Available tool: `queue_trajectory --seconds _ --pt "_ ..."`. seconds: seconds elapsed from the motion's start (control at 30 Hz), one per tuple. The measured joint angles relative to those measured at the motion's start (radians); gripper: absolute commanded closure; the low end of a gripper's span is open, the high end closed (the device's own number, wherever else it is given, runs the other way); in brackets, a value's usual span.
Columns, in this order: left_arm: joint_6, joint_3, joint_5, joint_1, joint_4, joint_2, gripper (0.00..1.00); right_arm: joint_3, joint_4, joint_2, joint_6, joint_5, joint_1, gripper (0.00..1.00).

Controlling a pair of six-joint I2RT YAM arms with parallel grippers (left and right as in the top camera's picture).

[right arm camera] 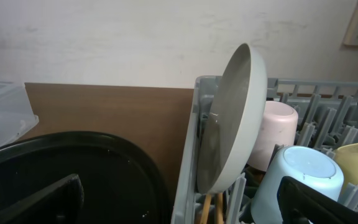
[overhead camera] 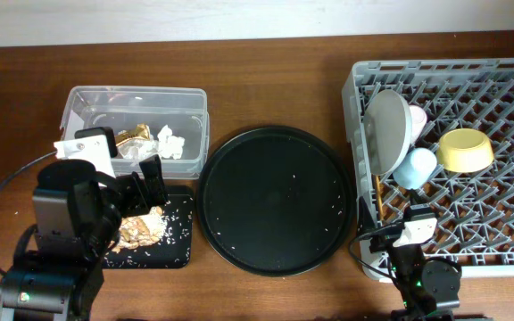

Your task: Sort waste into correct bins and load items into the dishwasher rack

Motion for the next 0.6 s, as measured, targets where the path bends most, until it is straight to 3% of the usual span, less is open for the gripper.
queue_trajectory --seconds 0.6 --pt "0.0 0.0 0.0 0.0 0.0 0.0 0.01 0.0 0.0 0.0 -0.008 0.0 0.0 0.02"
